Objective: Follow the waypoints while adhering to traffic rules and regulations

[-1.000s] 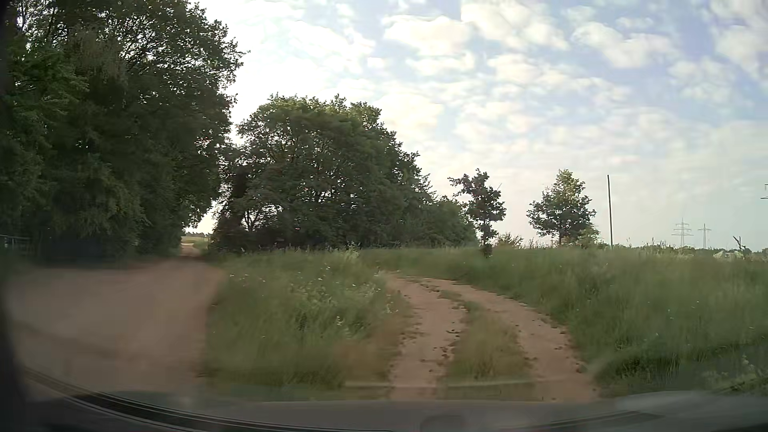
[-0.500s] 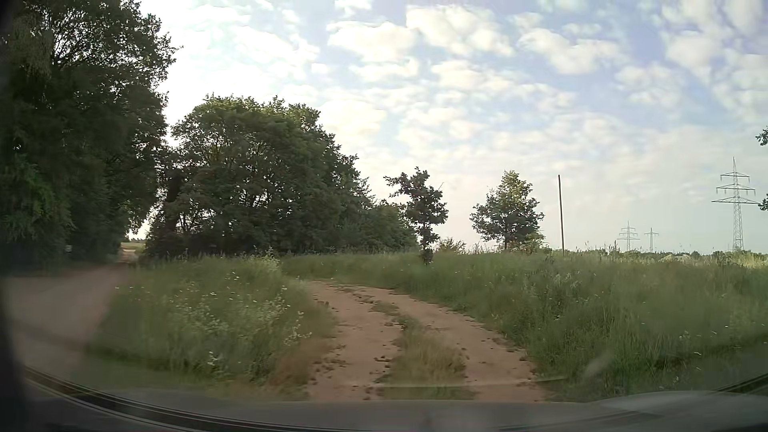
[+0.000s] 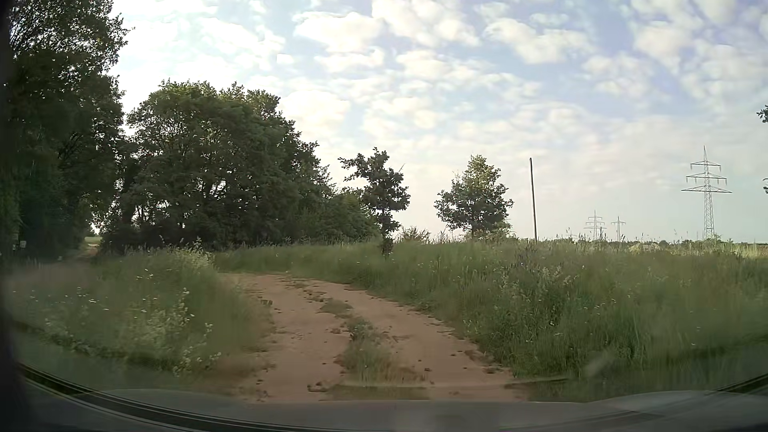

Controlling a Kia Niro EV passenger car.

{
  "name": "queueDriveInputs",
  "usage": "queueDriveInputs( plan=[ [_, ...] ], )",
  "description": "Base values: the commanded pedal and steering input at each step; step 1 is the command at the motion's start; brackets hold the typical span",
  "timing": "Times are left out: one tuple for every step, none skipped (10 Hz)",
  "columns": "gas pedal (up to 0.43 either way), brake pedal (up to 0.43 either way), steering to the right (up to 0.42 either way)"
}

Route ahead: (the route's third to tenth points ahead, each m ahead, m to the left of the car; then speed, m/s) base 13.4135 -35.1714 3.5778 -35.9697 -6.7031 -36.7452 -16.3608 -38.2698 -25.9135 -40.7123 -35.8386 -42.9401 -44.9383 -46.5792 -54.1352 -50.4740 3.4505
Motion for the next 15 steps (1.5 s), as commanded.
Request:
queueDriveInputs(
  plan=[
    [0.039,0.030,0.043],
    [0.039,0.030,-0.020],
    [0.039,0.030,-0.061],
    [0.039,0.030,-0.098],
    [0.039,0.024,-0.120],
    [0.039,0.030,-0.125],
    [0.039,0.030,-0.125],
    [0.039,0.030,-0.125],
    [0.028,0.030,-0.125],
    [0.028,0.030,-0.126],
    [0.020,0.030,-0.126],
    [0.020,0.030,-0.125],
    [0.020,0.030,-0.127],
    [0.020,0.030,-0.133],
    [0.020,0.030,-0.139]
  ],
)
